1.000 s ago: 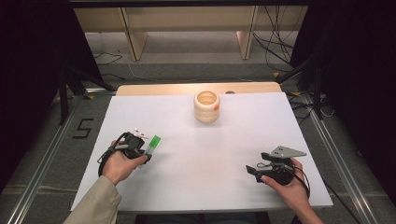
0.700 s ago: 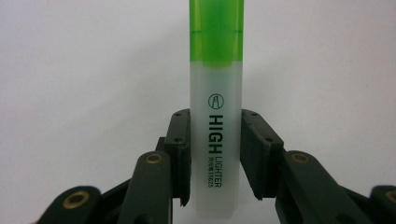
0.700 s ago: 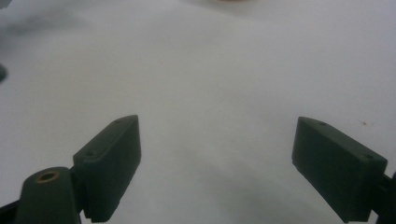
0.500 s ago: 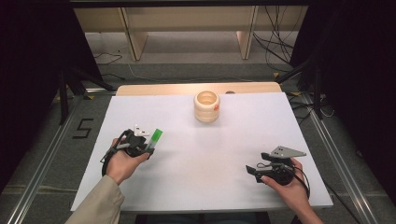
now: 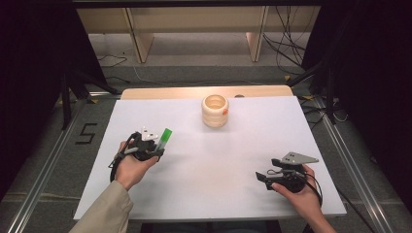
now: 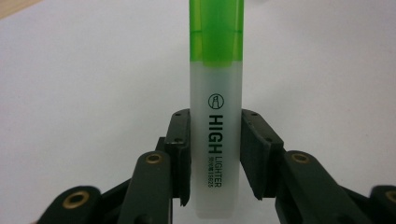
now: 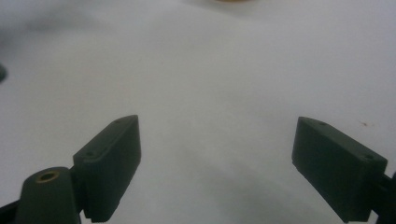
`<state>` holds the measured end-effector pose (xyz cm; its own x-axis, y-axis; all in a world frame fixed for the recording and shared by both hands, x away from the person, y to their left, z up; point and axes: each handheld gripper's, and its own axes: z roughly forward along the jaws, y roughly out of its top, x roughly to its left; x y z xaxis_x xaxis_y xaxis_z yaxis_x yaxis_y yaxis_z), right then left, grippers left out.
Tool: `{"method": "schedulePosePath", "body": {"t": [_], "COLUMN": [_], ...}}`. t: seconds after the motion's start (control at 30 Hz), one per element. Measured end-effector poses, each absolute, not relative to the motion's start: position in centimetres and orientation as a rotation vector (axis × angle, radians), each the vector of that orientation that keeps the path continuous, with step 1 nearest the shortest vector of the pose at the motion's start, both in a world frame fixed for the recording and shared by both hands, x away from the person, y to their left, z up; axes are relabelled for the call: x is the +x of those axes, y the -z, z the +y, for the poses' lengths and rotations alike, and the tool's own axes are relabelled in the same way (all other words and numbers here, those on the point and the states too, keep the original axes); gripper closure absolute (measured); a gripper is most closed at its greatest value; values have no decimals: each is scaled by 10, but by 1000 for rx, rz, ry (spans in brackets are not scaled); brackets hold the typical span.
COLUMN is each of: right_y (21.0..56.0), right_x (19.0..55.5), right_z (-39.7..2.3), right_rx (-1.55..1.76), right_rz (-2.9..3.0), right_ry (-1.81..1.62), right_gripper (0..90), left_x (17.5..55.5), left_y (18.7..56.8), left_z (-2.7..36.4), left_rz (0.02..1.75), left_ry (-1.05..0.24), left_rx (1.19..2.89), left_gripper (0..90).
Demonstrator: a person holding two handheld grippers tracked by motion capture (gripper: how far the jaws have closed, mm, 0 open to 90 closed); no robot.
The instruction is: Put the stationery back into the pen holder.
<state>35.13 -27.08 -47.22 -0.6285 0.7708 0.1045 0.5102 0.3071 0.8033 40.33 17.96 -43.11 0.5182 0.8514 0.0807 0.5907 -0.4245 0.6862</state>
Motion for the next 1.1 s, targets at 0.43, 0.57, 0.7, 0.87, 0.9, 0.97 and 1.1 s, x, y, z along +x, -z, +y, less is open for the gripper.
{"method": "schedulePosePath", "body": {"t": [0.43,0.57,0.7,0.87,0.9,0.97,1.1], "right_y": [472,472,472,472,472,472,472], "right_x": [351,351,351,351,351,351,351], "right_z": [-270,-270,-270,-270,-270,-270,-270], "right_rx": [1157,1157,1156,1155,1155,1156,1156], "right_rz": [2280,2280,2280,2280,2281,2280,2280], "right_ry": [-1231,-1231,-1231,-1232,-1232,-1232,-1232], "right_gripper": [165,165,164,165,165,165,165], "left_x": [409,411,412,414,414,415,417], "left_y": [427,426,424,422,422,421,420], "left_z": [169,165,162,158,157,156,153], "left_rz": [1141,1132,1122,1116,1117,1114,1108], "left_ry": [-581,-588,-592,-595,-593,-594,-595], "left_rx": [2144,2137,2135,2132,2130,2128,2124], "left_gripper": [661,660,661,660,661,660,661]}}
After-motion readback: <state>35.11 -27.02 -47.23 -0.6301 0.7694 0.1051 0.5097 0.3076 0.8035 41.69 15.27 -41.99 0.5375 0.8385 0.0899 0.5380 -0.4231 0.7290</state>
